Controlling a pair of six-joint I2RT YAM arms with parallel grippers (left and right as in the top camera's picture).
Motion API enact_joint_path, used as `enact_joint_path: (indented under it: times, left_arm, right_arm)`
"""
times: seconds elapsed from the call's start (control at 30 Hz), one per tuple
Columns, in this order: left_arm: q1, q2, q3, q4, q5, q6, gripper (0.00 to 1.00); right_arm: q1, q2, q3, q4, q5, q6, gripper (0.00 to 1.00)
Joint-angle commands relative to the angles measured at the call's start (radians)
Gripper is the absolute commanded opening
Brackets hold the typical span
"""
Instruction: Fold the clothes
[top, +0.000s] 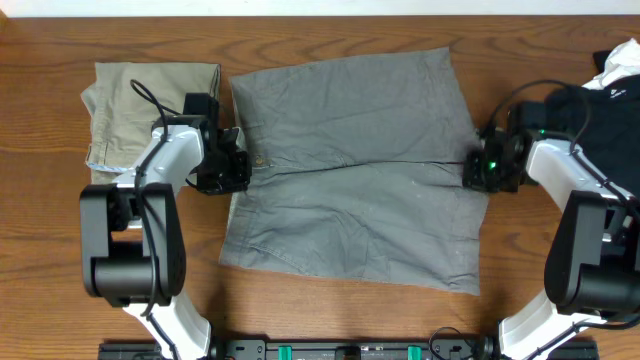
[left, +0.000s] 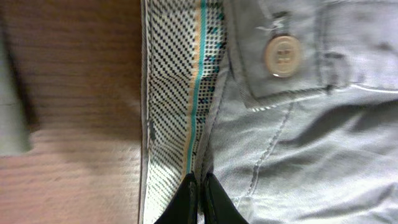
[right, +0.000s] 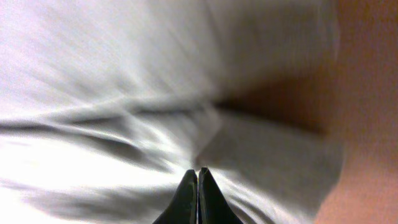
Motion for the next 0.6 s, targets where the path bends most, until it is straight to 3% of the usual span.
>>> enact_joint_path:
  times: [0.0,0.2,0.37,0.57]
  left_arm:
    - [0.007,-0.121,0.062,-0.006,-0.028,-0.013,0.07]
    - [0.006,-0.251,0.066,0.031,-0.026,-0.041,0.17]
    - [-0.011,-0.254,0.066,0.072,-0.026,-0.073,0.17]
    - [-0.034,-0.207,0.041,0.125,-0.024,-0.082,0.21]
  right_arm:
    - [-0.003,-0.079,0.139,0.003,-0.161,-0.012,0.03]
    - [0.015,-0.105,0.187,0.035,-0.184,-0.016,0.04]
    - [0.035,-0.079,0.153,0.087,-0.135,-0.023,0.17]
    - [0.040,-0.026,0.106,0.167,-0.066,-0.023,0.06]
